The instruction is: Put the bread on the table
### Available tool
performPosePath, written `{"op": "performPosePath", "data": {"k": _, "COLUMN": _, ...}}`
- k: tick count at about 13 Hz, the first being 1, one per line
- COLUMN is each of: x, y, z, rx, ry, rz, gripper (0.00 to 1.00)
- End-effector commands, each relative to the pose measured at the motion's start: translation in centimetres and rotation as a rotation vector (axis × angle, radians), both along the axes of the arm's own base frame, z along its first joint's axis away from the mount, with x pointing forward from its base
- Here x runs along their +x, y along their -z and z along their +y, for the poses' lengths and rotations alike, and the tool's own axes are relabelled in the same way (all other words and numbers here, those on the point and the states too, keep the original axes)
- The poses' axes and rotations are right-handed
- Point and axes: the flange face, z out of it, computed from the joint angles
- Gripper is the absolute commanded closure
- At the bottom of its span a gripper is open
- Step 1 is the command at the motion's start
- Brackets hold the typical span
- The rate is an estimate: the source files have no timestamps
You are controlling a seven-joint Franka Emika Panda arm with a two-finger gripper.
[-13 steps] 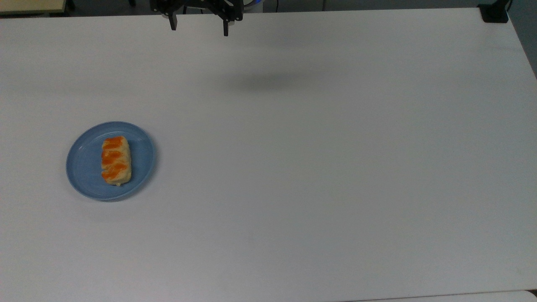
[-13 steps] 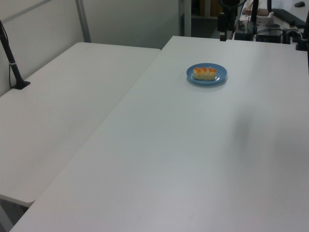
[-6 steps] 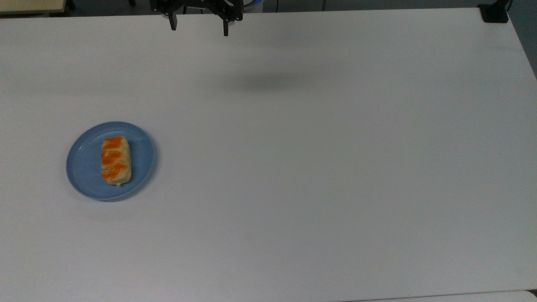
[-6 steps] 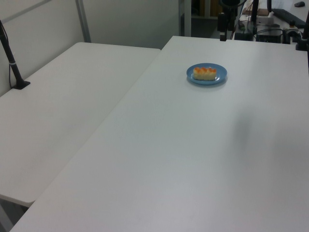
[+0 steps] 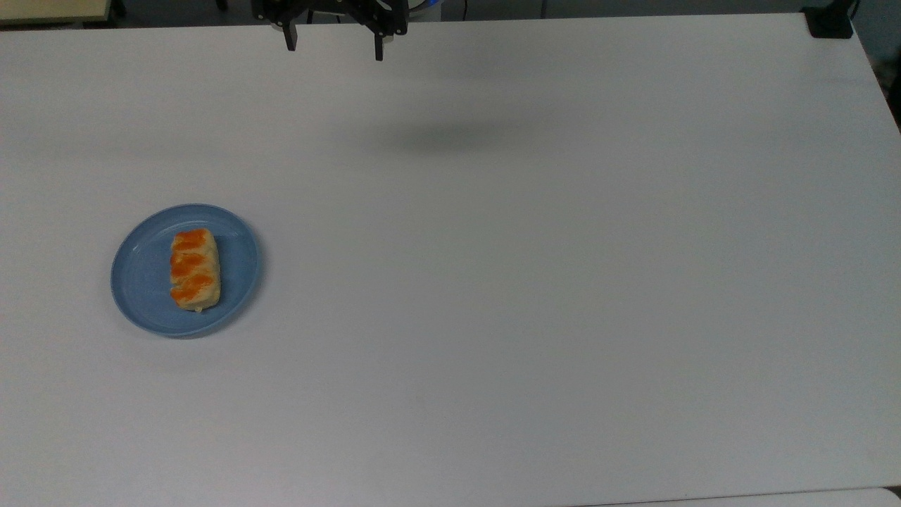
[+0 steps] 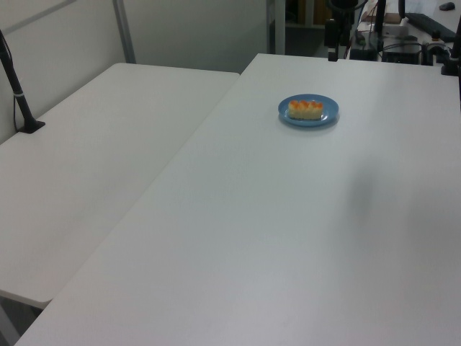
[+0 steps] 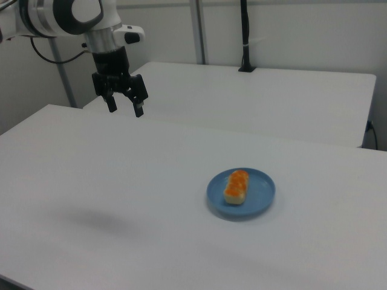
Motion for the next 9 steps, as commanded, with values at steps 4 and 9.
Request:
{"op": "performPosePath", "data": {"k": 4, "x": -0.70, "y": 0.12, "z": -0.02, "rx": 0.002, "ry": -0.015, "rz": 0.015, "gripper": 0.00}}
{"op": "performPosePath", "data": {"k": 9, "x": -0.38, "y": 0.40, "z": -0.88, "rx": 0.003, "ry": -0.081, "rz": 0.016, "gripper": 0.00}}
